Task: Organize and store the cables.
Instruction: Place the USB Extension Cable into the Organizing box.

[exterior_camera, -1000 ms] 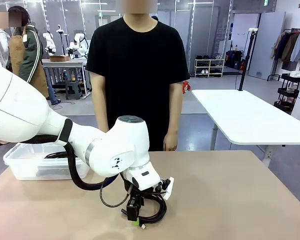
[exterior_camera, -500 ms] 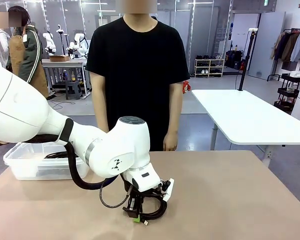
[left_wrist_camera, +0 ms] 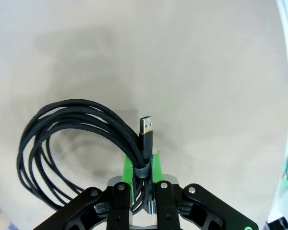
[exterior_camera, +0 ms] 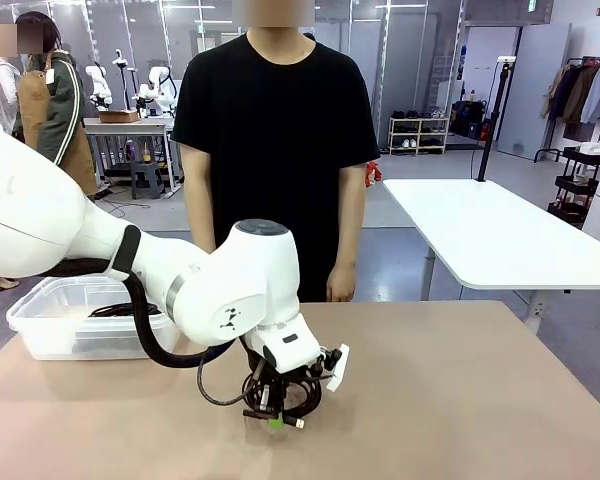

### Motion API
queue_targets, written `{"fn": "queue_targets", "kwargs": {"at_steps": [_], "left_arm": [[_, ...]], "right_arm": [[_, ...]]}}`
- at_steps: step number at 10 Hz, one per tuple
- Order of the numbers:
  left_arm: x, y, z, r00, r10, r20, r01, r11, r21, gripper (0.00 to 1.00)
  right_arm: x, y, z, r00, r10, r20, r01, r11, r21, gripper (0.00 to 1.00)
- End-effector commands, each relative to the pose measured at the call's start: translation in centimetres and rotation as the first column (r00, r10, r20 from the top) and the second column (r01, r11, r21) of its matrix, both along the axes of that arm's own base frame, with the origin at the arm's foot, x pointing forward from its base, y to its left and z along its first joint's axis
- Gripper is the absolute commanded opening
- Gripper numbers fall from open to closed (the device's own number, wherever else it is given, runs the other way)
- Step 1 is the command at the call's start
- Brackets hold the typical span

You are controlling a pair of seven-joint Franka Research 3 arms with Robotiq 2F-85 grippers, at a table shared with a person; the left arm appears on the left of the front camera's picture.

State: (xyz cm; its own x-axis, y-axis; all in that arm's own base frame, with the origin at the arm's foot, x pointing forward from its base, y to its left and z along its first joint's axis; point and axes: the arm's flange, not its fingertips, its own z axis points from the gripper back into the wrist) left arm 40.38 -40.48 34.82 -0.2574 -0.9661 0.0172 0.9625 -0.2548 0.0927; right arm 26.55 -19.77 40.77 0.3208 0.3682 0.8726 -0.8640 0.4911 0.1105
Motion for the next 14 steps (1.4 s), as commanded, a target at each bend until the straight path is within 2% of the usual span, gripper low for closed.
{"fn": "queue_targets", "kwargs": {"at_steps": [1, 2, 3, 5, 6, 7, 11, 12, 13, 14], "left_arm": [[-1.2, 2.1, 3.9, 0.999, 0.042, 0.03, -0.041, 0.999, -0.031, 0.0], [-1.0, 2.7, 5.2, 0.998, 0.052, 0.017, -0.052, 0.998, -0.034, 0.0], [-1.0, 3.1, 6.2, 1.0, -0.008, -0.01, 0.008, 1.0, -0.01, 0.0], [-1.1, 3.5, 8.0, 1.0, 0.003, 0.021, -0.002, 1.0, -0.023, 0.0], [-1.4, 3.3, 8.4, 0.999, -0.034, 0.021, 0.034, 0.999, -0.019, 0.0], [-0.7, 2.6, 7.3, 0.999, 0.016, 0.033, -0.015, 1.0, -0.013, 0.0], [-0.7, 2.6, 7.3, 0.999, 0.016, 0.033, -0.015, 1.0, -0.013, 0.0], [-0.7, 2.7, 7.2, 1.0, 0.008, 0.023, -0.008, 1.0, -0.009, 0.17], [0.1, 4.4, 8.7, 0.996, -0.046, 0.074, 0.049, 0.998, -0.026, 0.17], [1.0, 6.9, 10.7, 0.994, -0.041, 0.1, 0.05, 0.995, -0.084, 0.17]], "right_arm": [[0.1, -0.2, 0.0, 1.0, 0.006, 0.022, -0.006, 1.0, 0.001, 1.0], [0.1, -0.2, 0.0, 1.0, 0.006, 0.022, -0.006, 1.0, 0.001, 1.0], [0.1, -0.2, 0.0, 1.0, 0.006, 0.022, -0.006, 1.0, 0.001, 1.0], [0.1, -0.2, 0.0, 1.0, 0.006, 0.022, -0.006, 1.0, 0.001, 1.0], [0.1, -0.2, 0.0, 1.0, 0.006, 0.022, -0.006, 1.0, 0.001, 1.0], [0.1, -0.2, 0.0, 1.0, 0.006, 0.022, -0.006, 1.0, 0.001, 1.0], [0.1, -0.2, 0.0, 1.0, 0.006, 0.022, -0.006, 1.0, 0.001, 1.0], [0.1, -0.2, 0.0, 1.0, 0.006, 0.022, -0.006, 1.0, 0.001, 1.0], [0.1, -0.2, 0.0, 1.0, 0.006, 0.022, -0.006, 1.0, 0.001, 1.0], [0.1, -0.2, 0.0, 1.0, 0.006, 0.022, -0.006, 1.0, 0.001, 1.0]]}}
